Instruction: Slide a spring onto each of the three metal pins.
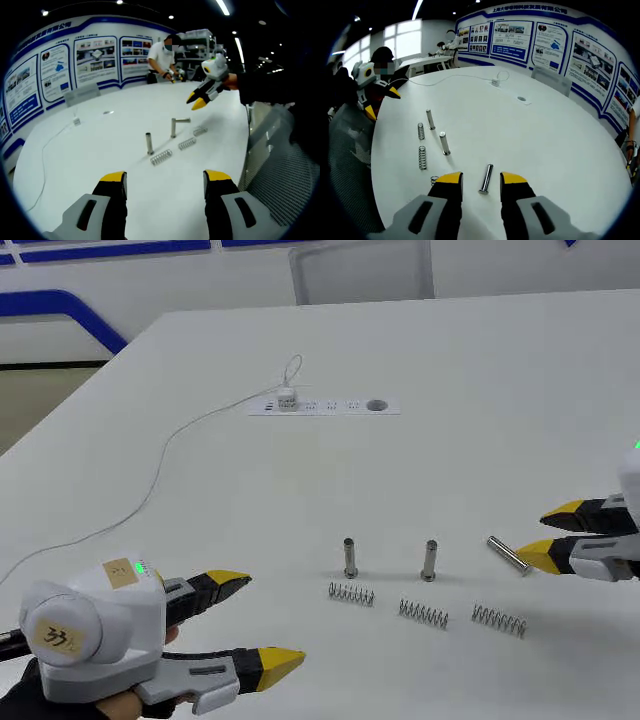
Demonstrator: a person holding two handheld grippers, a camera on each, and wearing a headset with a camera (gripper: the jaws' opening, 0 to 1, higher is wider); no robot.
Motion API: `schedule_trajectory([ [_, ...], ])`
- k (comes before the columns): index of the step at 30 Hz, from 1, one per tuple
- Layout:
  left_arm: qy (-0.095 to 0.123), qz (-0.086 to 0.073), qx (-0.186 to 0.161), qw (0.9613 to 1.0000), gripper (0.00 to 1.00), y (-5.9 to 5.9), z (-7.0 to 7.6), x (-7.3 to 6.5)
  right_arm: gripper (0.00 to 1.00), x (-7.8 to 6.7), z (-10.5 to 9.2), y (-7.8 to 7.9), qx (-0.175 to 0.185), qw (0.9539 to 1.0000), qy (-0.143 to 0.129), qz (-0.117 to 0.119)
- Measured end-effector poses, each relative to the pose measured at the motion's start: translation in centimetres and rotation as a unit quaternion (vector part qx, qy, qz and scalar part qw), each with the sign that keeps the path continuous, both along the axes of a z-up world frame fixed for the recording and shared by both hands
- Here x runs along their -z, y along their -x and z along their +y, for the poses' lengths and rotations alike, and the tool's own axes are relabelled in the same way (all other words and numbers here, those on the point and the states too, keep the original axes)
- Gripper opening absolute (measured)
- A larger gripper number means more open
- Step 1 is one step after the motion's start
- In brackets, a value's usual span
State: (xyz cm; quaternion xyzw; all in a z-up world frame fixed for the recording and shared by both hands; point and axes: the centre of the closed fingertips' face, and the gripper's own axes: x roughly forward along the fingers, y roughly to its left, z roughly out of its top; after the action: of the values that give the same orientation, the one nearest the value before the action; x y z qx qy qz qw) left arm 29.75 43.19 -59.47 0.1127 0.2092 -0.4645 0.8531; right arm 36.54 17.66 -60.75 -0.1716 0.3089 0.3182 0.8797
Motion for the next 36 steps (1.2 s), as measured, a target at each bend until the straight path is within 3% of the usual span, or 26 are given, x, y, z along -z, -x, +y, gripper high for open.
schedule_trajectory([
  [25,-0.004,0.0,0.002,1.0,0.62,-0.1,0.1,0.2,0.16,3.9,0.8,-3.7,0.032,0.9956,0.038,0.08],
  [36,-0.003,0.002,0.003,1.0,0.61,0.0,0.1,0.3,0.14,5.5,0.7,-4.1,0.055,0.991,0.042,0.114],
])
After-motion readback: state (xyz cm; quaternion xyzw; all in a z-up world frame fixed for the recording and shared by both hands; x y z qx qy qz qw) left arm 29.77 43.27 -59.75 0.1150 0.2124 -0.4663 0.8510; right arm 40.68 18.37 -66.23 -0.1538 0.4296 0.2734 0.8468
